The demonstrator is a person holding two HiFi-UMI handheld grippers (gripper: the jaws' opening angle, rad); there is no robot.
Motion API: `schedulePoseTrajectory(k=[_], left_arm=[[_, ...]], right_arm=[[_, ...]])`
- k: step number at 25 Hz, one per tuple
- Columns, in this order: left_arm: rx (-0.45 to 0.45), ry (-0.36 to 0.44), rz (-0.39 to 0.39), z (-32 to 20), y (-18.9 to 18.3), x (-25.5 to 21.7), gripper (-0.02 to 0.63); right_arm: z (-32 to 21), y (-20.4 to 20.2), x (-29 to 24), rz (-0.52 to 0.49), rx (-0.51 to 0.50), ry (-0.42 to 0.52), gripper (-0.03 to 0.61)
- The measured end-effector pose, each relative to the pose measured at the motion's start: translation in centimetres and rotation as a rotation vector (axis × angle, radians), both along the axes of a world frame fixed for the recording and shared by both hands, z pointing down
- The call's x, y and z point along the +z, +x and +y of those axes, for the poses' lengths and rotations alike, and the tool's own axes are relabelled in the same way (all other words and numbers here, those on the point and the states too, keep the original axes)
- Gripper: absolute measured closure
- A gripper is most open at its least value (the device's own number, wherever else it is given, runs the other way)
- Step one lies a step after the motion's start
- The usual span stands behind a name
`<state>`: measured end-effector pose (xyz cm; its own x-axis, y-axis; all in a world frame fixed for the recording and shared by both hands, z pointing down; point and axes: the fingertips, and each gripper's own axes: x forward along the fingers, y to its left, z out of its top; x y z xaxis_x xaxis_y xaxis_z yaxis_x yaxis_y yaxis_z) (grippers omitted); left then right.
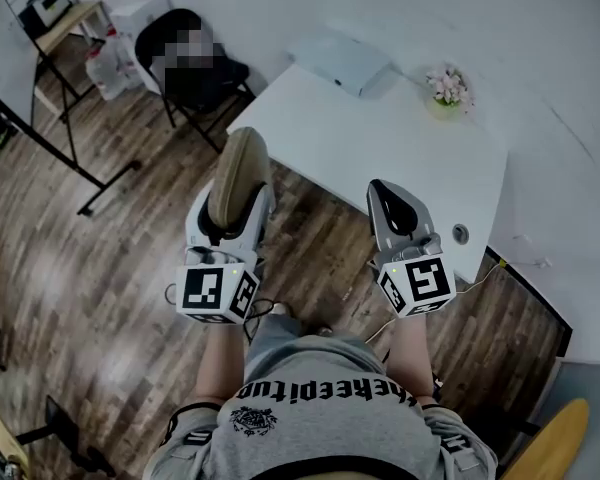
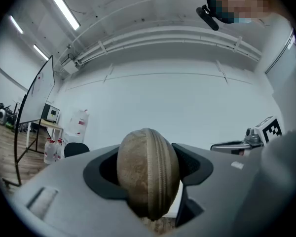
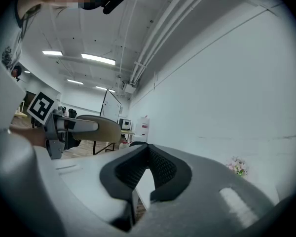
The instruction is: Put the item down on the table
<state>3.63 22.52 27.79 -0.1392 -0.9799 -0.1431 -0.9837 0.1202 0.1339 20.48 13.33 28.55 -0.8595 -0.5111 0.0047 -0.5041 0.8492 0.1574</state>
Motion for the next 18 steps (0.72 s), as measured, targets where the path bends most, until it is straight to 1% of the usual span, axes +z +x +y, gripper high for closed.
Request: schedulePoseTrajectory(k=[4, 8, 13, 18], left_arm=[[0.010, 0.002, 0.002, -0.3, -1.4, 0.1, 0.324], [0.026, 0.004, 0.001, -0.7, -2.8, 0.2, 0.324], [0.059, 0.002, -0.009, -1.0, -4.5, 0.5, 0.324], [0.076, -0.005, 0.013, -1.8, -6.0, 1.0, 0.324]], right_arm=[[-0.1, -1.3, 0.1, -0.003, 0.010, 0.000, 0.578], [-0.4, -2.5, 0.0, -0.037, 0.026, 0.001, 0.578], [-0.4, -4.2, 0.3, -0.055, 0.046, -0.003, 0.578], [-1.0, -5.3, 1.0, -0.057, 0.057, -0.023, 0.578]])
